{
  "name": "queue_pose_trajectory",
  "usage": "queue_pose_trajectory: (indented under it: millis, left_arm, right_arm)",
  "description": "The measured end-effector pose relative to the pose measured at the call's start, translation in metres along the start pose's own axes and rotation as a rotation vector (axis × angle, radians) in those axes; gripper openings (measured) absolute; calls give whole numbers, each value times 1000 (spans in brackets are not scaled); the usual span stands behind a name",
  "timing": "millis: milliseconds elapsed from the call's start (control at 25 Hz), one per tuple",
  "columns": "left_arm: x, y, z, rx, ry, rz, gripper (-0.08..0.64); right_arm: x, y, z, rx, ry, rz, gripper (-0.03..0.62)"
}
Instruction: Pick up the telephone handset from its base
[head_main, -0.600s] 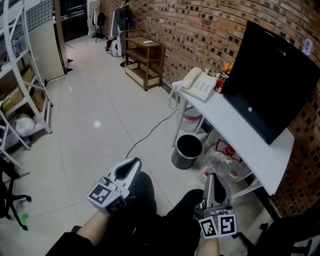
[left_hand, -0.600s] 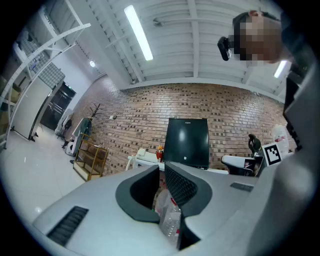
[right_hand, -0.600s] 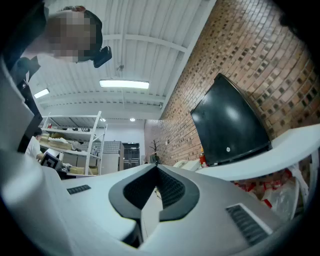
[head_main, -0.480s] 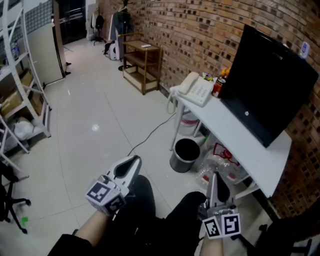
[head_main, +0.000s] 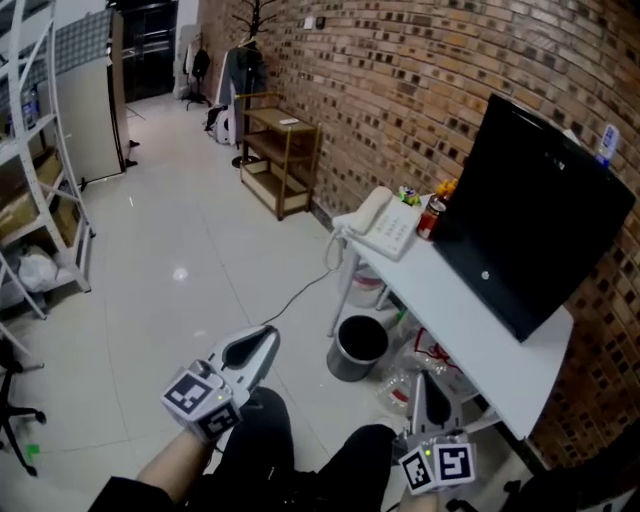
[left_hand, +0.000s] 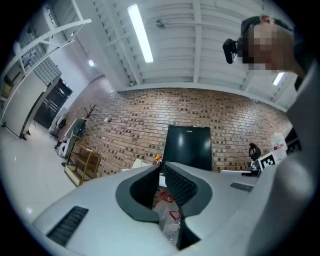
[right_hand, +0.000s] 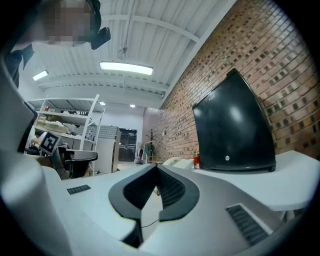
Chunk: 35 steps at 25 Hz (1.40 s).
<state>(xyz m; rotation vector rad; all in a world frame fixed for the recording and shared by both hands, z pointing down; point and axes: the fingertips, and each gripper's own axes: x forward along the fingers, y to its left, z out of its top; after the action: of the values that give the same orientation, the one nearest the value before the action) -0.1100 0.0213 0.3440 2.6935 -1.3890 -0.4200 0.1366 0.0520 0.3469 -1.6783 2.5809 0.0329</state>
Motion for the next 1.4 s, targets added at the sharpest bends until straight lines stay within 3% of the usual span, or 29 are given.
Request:
queue_pose_trajectory:
  millis: [240,960,1160,1400]
  left_arm:
    - [52,38,-14,5,20,3,40]
    - [184,104,-17,2,44,-27,40]
    - [221,111,-14,-1,50,-51,40]
    - [258,120,-6,-57,61,-72,40]
  right_arm:
    - [61,-16,-15,-63,61,34,10]
    - [188,-65,-3,-36,40,45,11]
    - [211,-82,4,-38,35,24,11]
    - [235,-98,6,-32,42,-31,11]
